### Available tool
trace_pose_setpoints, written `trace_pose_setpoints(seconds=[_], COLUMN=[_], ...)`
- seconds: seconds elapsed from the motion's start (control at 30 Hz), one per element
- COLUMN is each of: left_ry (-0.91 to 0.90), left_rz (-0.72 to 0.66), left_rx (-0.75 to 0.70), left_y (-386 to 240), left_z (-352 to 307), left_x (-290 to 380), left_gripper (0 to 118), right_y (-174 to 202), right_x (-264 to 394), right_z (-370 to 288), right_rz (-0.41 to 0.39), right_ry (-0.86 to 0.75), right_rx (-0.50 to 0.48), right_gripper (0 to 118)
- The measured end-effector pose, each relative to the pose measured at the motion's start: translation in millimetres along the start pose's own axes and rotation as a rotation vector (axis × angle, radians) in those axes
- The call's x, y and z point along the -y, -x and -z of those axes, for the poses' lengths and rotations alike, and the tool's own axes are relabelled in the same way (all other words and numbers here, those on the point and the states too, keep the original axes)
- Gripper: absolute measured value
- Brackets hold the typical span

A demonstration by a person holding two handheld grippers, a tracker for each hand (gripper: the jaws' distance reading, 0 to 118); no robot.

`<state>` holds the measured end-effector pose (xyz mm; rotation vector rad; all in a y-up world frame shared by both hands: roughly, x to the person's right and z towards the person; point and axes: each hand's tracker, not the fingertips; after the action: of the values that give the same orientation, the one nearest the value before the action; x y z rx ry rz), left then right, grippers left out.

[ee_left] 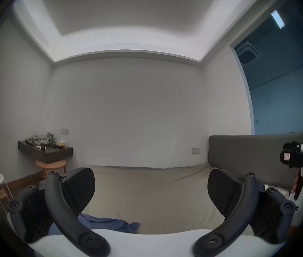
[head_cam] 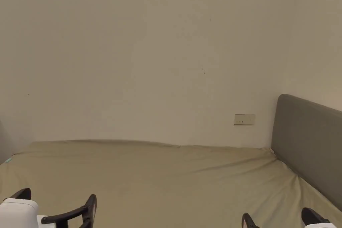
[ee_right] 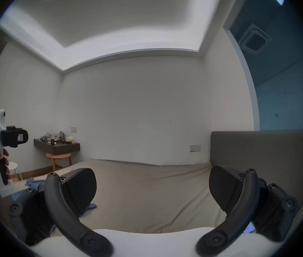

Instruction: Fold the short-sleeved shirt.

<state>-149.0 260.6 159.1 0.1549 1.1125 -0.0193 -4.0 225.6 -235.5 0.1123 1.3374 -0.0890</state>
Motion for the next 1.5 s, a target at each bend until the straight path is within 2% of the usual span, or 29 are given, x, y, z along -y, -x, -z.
trace_pose_setpoints(seconds=[0.13,0.43,0.67,0.83,1.0,1.07,1.2,1.4,1.47,1.5], left_ry=[-0.022,-0.029,-0.038,-0.024,0.003,0.014,0.004,0.017,0.029,0.025], left_rz=[0.046,0.058,0.039,0.036,0.068,0.038,0.070,0.045,0.055,0.052], left_rx=[-0.020,0.000,0.005,0.020,0.022,0.051,0.026,0.042,0.047,0.055], left_y=[-1.8,-6.4,-9.8,-13.3,-19.3,-18.7,-23.7,-23.3,-25.5,-25.8], left_z=[-1.2,-2.9,-3.4,-1.0,1.1,0.6,-0.7,0.9,1.7,1.4], left_x=[0.5,3.0,2.3,2.0,2.3,1.5,1.6,-0.3,-0.1,0.2], left_gripper=[118,118,118,118,118,118,118,118,117,117], right_y=[-8.5,-13.1,-4.3,-0.9,-0.7,0.2,-3.2,-3.6,-3.4,-2.6], right_x=[2.2,1.0,4.4,4.1,6.3,8.3,9.8,8.0,6.5,5.6], right_z=[-4.4,-4.7,-5.5,-5.3,-2.2,-0.9,-0.5,-3.1,-4.9,-6.0], right_rz=[0.035,0.027,-0.014,-0.037,-0.021,-0.027,0.016,0.005,0.007,0.009], right_ry=[-0.034,-0.035,-0.029,-0.032,0.008,0.020,0.033,0.024,0.019,0.012], right_rx=[0.008,-0.020,-0.054,-0.041,-0.052,-0.023,-0.023,-0.025,-0.044,-0.042], right_gripper=[118,118,118,118,118,118,118,118,113,103])
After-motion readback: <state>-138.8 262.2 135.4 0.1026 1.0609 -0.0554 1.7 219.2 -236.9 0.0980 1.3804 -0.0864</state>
